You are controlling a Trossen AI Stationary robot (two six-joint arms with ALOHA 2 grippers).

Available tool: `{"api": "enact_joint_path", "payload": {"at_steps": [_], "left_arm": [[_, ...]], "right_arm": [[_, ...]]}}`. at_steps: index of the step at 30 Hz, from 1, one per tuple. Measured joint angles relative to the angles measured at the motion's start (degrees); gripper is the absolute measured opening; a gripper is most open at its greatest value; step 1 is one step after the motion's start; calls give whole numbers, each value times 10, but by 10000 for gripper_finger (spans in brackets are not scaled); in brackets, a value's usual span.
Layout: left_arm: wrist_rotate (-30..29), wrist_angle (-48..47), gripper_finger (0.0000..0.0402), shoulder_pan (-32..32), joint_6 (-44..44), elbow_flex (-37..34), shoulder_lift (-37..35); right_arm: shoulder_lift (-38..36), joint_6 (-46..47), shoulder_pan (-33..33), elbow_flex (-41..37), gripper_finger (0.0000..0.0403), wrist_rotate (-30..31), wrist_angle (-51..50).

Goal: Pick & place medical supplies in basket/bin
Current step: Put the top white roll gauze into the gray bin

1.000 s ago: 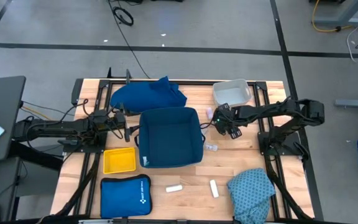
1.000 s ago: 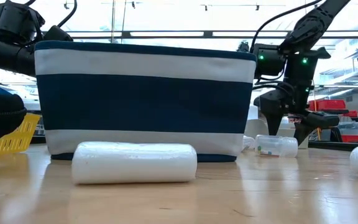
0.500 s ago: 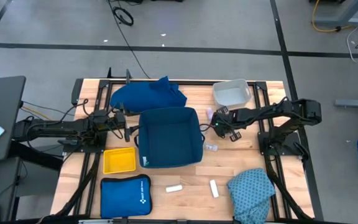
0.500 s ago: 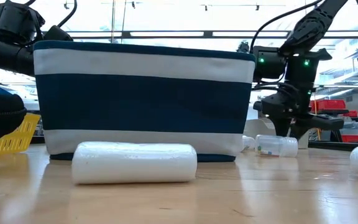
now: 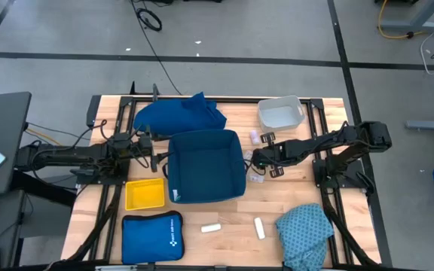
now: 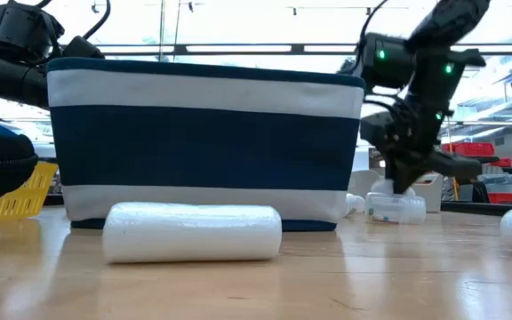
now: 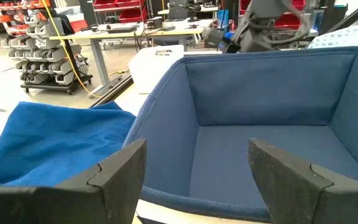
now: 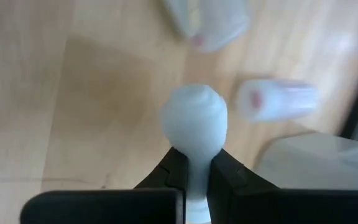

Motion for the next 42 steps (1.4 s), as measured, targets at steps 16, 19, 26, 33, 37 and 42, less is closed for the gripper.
{"api": "enact_joint_path", "payload": {"at_steps": [16, 19, 26, 33, 37, 42], "left_arm": [[0, 1, 280, 0, -1, 0, 0], [0, 0, 280, 0, -1, 0, 0], [0, 0, 280, 0, -1, 0, 0], [-1, 0, 280, 0, -7, 0, 0], [-5, 0, 280, 0, -8, 0, 0], [-7, 0, 280, 0, -12, 0, 0]], "right_arm": [[-1, 27, -102, 98, 26, 222, -119], [-1, 18, -156, 98, 26, 212, -118], [-1, -44, -274, 98, 26, 126, -60], [-1, -80, -364, 98, 26, 4, -26], [-1, -80, -396, 98, 26, -40, -37], [-1, -65, -415, 98, 53, -71, -37]]}}
